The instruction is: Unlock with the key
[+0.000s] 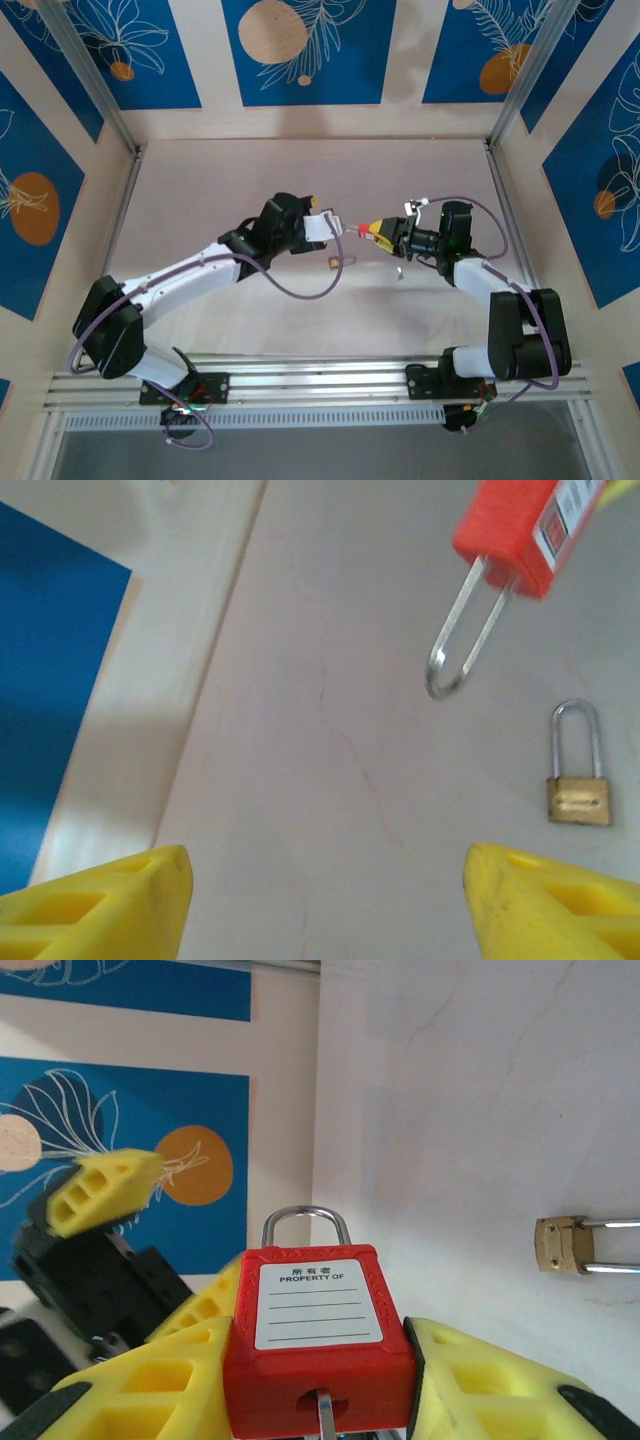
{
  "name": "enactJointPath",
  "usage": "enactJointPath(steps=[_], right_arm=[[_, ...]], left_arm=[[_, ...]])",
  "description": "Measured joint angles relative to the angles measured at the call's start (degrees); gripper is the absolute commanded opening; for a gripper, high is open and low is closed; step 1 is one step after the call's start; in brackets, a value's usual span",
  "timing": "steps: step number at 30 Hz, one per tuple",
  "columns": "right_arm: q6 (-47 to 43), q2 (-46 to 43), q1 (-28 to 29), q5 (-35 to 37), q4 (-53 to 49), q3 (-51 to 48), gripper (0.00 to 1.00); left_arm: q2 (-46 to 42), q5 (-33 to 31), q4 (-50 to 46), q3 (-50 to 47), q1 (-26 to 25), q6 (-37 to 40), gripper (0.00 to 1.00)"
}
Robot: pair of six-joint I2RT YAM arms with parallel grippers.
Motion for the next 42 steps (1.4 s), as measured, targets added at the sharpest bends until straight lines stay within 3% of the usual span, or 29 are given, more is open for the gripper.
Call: enactJointPath(steps=[3,11,25,32,42], right_arm=[[-2.01,-0.31,1.11,0.31,-1.97,0.0,0.39],[-4.7,-0.33,2.89,1.27,-4.5,0.02,0.39],[-5.35,-0.31,5.81,1.53,-5.18,0.79,0.39],[-5.33,-0.31,5.95,1.55,-5.18,0.76,0.38],[-5.33,-0.33,5.95,1.57,-5.16,0.79,0.38]], left_arm=[[2.32,3.67,-4.74,5.7,0.17,0.28,0.51],[6.78,10.08,-12.22,9.77,0.17,0.7,0.57],[10.99,13.2,-15.58,12.48,0.11,2.49,0.53],[12.74,13.44,-15.72,12.55,0.13,3.06,0.43],[12.87,13.42,-15.67,12.63,0.13,3.3,0.15]])
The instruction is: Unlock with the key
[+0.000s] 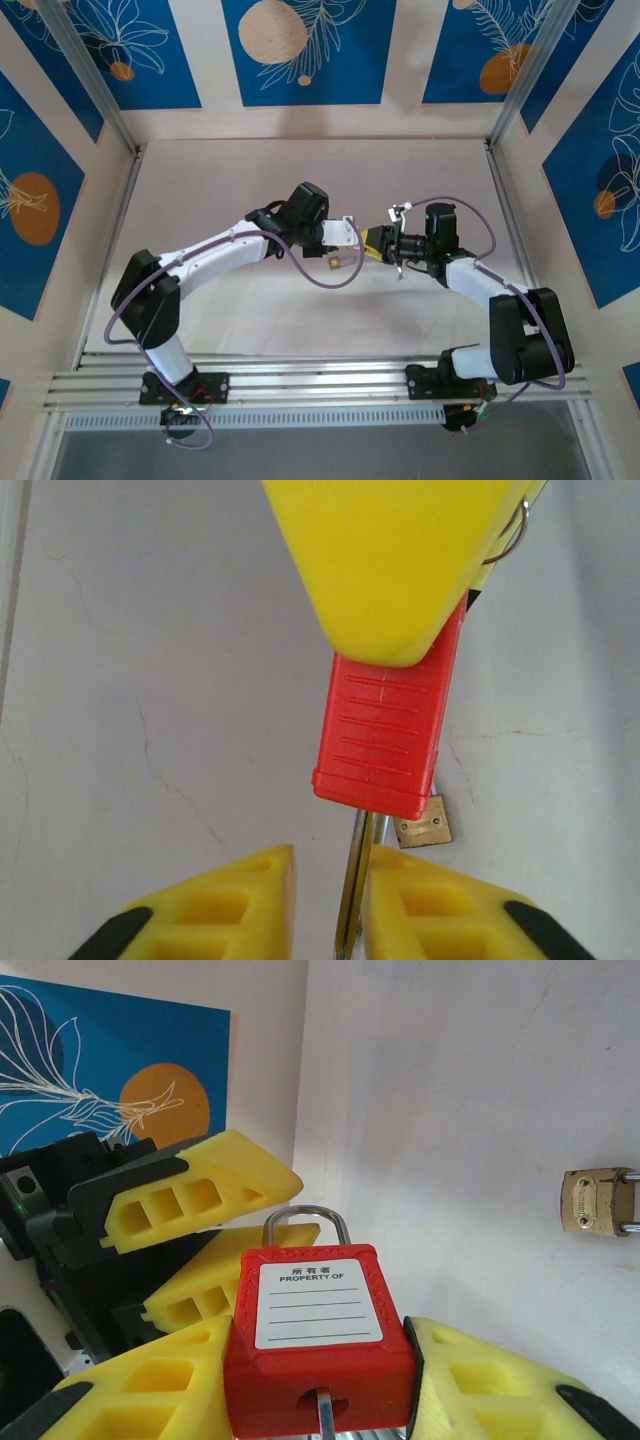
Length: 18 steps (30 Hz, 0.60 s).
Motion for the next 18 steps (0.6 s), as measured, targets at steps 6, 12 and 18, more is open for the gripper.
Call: enactJointPath(steps=[6,12,18], right_arm=[[0.0,-0.72,-0.02,0.79,0.0,0.0,0.38],[-0.02,-0.72,-0.22,1.09,0.0,0.0,0.38],[-0.02,-0.72,-0.61,1.18,0.0,0.02,0.38]], left_arm=[[0.02,0.0,-0.02,0.0,-0.09,0.0,0.09],[0.02,-0.28,-0.04,0.0,-0.13,0.87,0.07],[0.02,-1.11,0.46,-0.07,-0.2,1.29,0.05]])
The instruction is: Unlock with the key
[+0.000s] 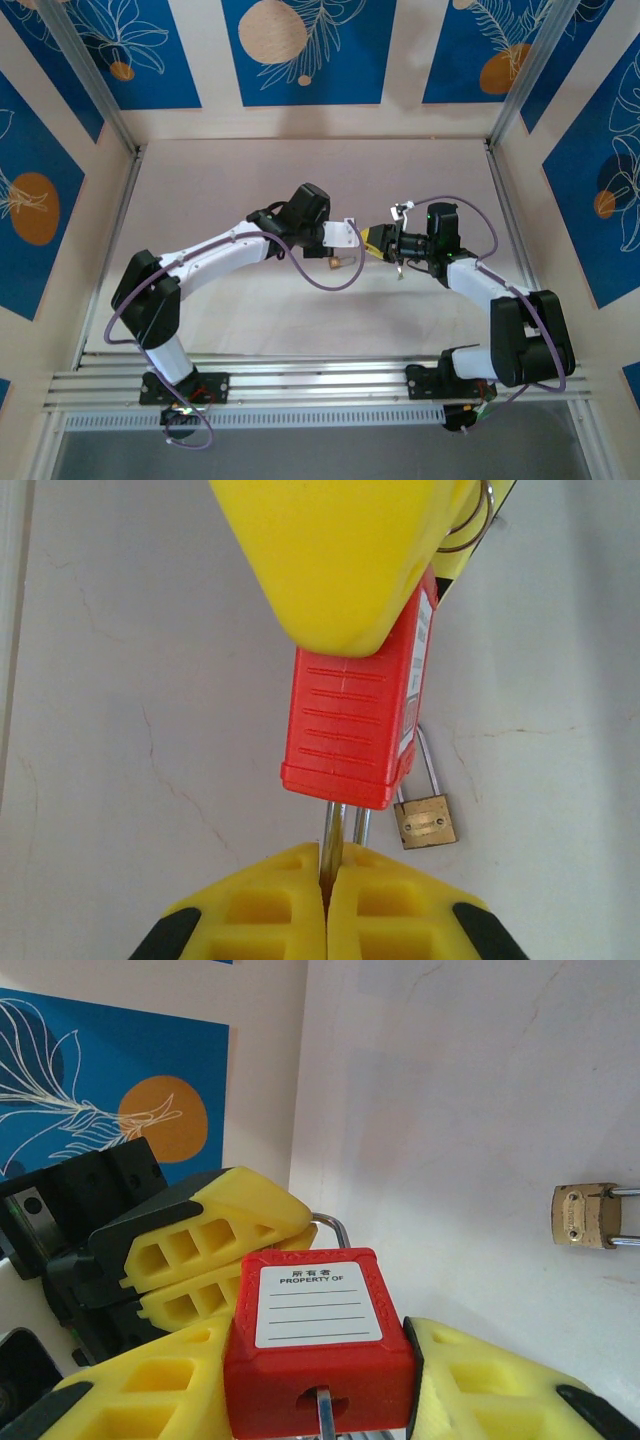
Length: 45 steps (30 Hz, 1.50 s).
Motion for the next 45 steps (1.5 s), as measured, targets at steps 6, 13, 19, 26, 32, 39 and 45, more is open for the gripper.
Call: enactJointPath(steps=[6,13,19,26,32,39,45], right_arm=[[-0.22,-0.07,-0.96,-0.48,-0.04,0.07,0.38],[-0.96,-1.25,-2.56,-1.14,-1.09,0.07,0.38],[-1.11,-1.53,-3.34,-1.51,-1.51,0.07,0.38],[-1.46,-2.16,-4.04,-1.6,-2.19,0.07,0.37],[-1.49,-2.27,-4.31,-1.99,-2.56,0.07,0.37],[-1.49,-2.36,-5.11,-2.29,-2.78,0.07,0.37],[-1.49,-2.36,-5.09,-2.08,-2.8,0.07,0.37]], left_arm=[[-0.02,-0.87,1.03,-0.28,-0.09,0.22,0.04],[-0.17,-1.38,2.16,-0.59,-0.09,0.42,0.04],[-0.17,-1.79,2.6,-0.72,-0.09,1.2,0.03],[-0.42,-1.81,4.42,-1.6,-0.09,1.27,0.03],[-0.74,-1.62,5.27,-2.21,-0.09,1.27,0.05],[-1.11,-3.1,4.72,-2.38,0.74,0.35,0.49],[-2.51,-4.33,4.98,-3.61,0.96,-1.16,0.61]])
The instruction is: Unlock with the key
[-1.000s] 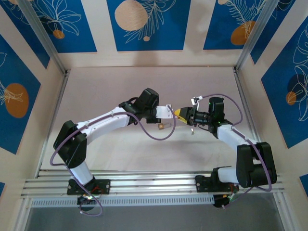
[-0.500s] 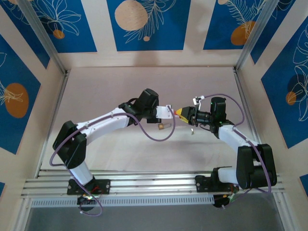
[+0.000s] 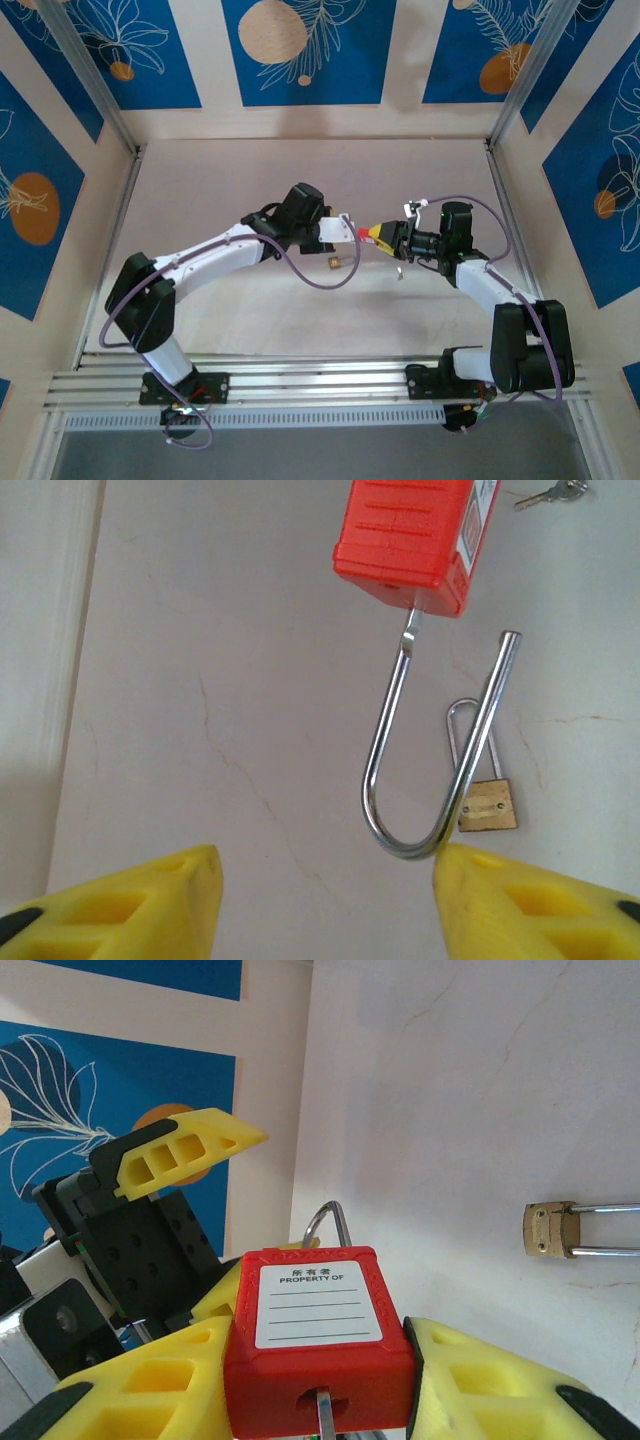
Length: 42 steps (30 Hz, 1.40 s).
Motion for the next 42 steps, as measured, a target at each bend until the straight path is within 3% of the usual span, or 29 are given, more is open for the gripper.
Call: enactJointPath(steps=[11,15,22,29,42], right_arm=[[0.59,0.0,1.49,1.53,0.04,0.0,0.37],[2.34,0.0,2.08,2.6,0.81,0.0,0.37],[5.68,0.02,2.69,4.31,2.19,-0.02,0.37],[8.7,-0.13,2.93,5.35,3.76,-0.22,0.38],[10.21,-2.14,2.99,5.4,4.22,-0.9,0.38]], left_arm=[[-5.6,-5.68,12.13,-8.96,-1.92,-1.38,0.79],[-6.14,-10.73,27.5,-16.59,-6.97,1.84,0.91],[0.9,-18.45,50.47,-21.7,-13.57,10.27,0.94],[9.66,-25.07,68.54,-21.59,-14.67,18.51,0.85],[15.39,-28.04,79.28,-20.57,-14.67,25.38,0.62]])
